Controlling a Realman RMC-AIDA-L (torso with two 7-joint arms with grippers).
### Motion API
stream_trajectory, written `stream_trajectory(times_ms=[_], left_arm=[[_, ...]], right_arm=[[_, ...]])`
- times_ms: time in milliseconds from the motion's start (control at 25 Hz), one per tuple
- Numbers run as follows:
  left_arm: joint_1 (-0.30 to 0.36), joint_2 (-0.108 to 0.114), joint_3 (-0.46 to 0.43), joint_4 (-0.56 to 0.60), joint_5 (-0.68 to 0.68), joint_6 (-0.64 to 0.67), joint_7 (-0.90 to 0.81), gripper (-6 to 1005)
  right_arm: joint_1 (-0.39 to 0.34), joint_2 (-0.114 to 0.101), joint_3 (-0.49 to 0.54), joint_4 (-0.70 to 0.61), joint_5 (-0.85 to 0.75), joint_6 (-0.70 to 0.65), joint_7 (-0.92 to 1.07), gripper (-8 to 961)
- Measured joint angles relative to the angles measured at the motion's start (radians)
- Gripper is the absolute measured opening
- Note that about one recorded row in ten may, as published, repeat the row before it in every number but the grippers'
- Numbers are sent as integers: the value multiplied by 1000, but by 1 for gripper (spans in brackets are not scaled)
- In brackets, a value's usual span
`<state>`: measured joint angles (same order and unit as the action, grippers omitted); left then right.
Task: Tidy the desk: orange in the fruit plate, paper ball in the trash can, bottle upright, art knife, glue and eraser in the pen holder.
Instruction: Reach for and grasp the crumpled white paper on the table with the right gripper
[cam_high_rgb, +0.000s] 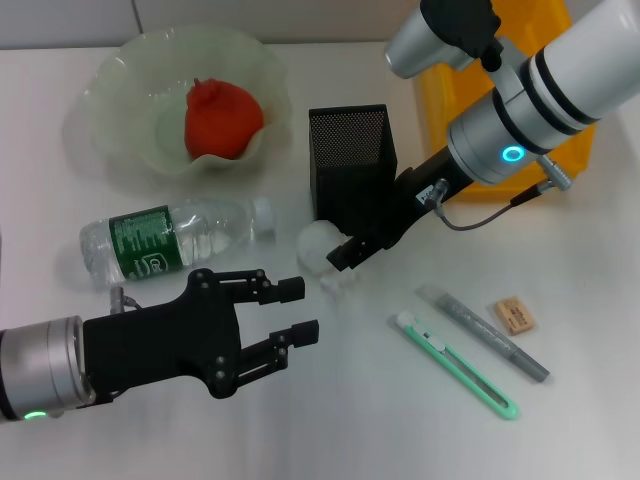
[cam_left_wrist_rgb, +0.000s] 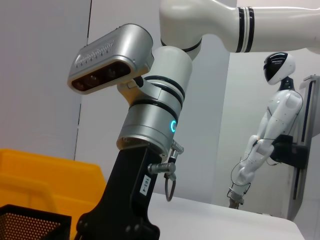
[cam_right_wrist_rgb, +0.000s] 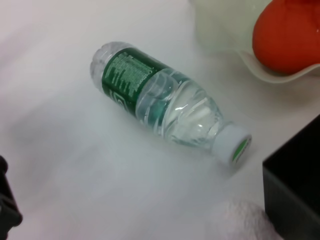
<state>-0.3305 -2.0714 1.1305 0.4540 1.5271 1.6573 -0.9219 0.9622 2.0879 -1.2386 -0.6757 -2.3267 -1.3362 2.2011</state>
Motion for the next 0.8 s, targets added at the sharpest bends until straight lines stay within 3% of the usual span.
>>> stream_trajectory(times_ms=[280, 800], left_arm=[[-6, -3, 0, -3, -1, -29, 1, 426], [-28, -2, -4, -42, -2, -34, 31, 426]], right_arm=[[-1, 2, -87, 37, 72, 84, -30, 733], [-1, 1, -106, 60, 102, 119, -51, 719]])
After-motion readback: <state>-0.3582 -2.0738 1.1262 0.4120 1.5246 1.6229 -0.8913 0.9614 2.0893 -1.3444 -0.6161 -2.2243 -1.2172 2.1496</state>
